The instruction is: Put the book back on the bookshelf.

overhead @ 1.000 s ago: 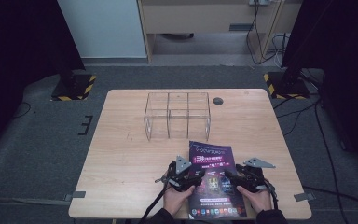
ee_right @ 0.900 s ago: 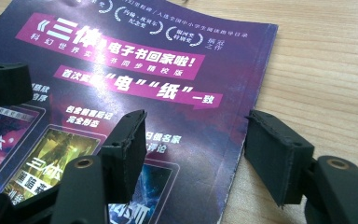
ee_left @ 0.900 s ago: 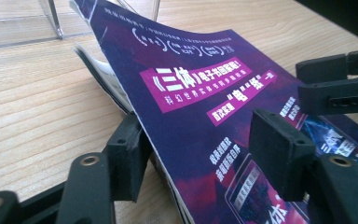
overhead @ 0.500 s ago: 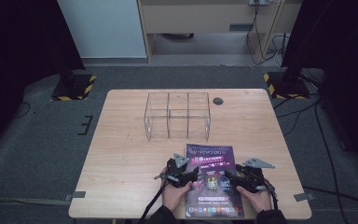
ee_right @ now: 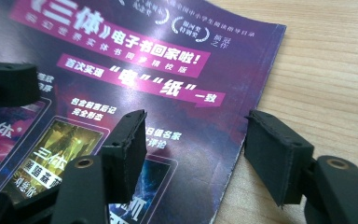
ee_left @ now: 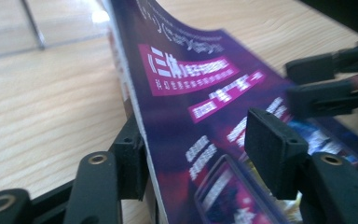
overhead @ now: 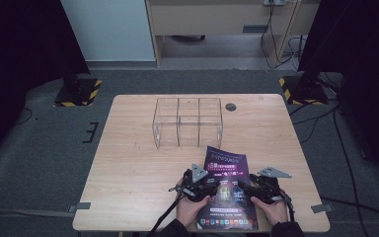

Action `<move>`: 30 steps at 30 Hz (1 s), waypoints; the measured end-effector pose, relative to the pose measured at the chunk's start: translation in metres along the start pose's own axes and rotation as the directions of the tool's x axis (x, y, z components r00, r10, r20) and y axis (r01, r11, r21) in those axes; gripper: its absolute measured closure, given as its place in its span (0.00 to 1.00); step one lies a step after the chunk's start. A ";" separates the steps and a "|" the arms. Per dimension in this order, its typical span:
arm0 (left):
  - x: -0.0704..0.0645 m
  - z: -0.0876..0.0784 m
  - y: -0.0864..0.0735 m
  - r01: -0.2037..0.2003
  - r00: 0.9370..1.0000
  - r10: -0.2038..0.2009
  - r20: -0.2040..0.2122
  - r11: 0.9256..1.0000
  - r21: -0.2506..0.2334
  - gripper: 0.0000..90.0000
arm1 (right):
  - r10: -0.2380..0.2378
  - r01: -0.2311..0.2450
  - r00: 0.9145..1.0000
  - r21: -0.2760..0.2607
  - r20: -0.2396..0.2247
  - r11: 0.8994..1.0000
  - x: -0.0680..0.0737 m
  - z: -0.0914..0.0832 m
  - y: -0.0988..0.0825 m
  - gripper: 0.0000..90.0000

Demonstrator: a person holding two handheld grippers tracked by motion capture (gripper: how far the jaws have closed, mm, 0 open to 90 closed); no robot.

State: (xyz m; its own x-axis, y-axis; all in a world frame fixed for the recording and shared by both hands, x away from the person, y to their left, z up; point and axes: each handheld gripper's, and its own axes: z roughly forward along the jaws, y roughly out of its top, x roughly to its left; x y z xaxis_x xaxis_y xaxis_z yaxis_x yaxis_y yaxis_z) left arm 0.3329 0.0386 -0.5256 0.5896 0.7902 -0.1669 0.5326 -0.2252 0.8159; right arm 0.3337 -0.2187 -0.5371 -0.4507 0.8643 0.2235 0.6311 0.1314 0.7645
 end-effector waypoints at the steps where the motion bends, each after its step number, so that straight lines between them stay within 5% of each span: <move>1: 0.002 0.000 0.000 0.005 1.000 -0.005 -0.003 1.000 0.002 0.47 | -0.003 0.003 1.000 0.002 -0.002 1.000 0.000 0.000 0.000 0.43; 10: 0.014 0.008 -0.002 0.016 1.000 -0.015 -0.024 0.999 0.048 0.44 | -0.004 0.004 1.000 0.001 0.002 1.000 0.000 0.000 0.000 0.43; 14: 0.014 0.007 -0.001 0.023 0.999 -0.022 -0.027 0.999 0.039 0.50 | -0.009 0.009 1.000 0.002 0.004 1.000 0.000 0.000 0.000 0.43; 18: 0.012 -0.001 0.001 0.062 0.997 -0.062 0.039 0.998 -0.016 0.57 | -0.004 0.004 1.000 0.001 0.003 1.000 0.000 0.000 0.000 0.43; 21: 0.009 -0.002 0.002 0.045 0.997 -0.043 0.059 0.999 -0.029 0.58 | -0.009 0.009 1.000 0.002 0.004 1.000 0.000 0.000 0.000 0.43; 25: 0.011 0.005 -0.001 0.033 0.999 -0.035 0.038 0.999 0.037 0.57 | 0.000 0.000 1.000 0.001 0.000 1.000 0.000 0.000 0.000 0.43; 30: 0.012 0.010 -0.002 0.058 0.998 -0.060 0.026 0.996 0.062 0.59 | 0.000 0.000 1.000 0.001 0.001 1.000 0.000 0.000 0.000 0.43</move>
State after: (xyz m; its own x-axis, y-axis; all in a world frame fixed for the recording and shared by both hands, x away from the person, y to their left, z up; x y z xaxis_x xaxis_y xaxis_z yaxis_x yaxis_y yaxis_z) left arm 0.3454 0.0429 -0.5346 0.5724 0.7871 -0.2299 0.6027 -0.2138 0.7688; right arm 0.3337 -0.2185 -0.5370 -0.4503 0.8646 0.2230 0.6315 0.1318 0.7640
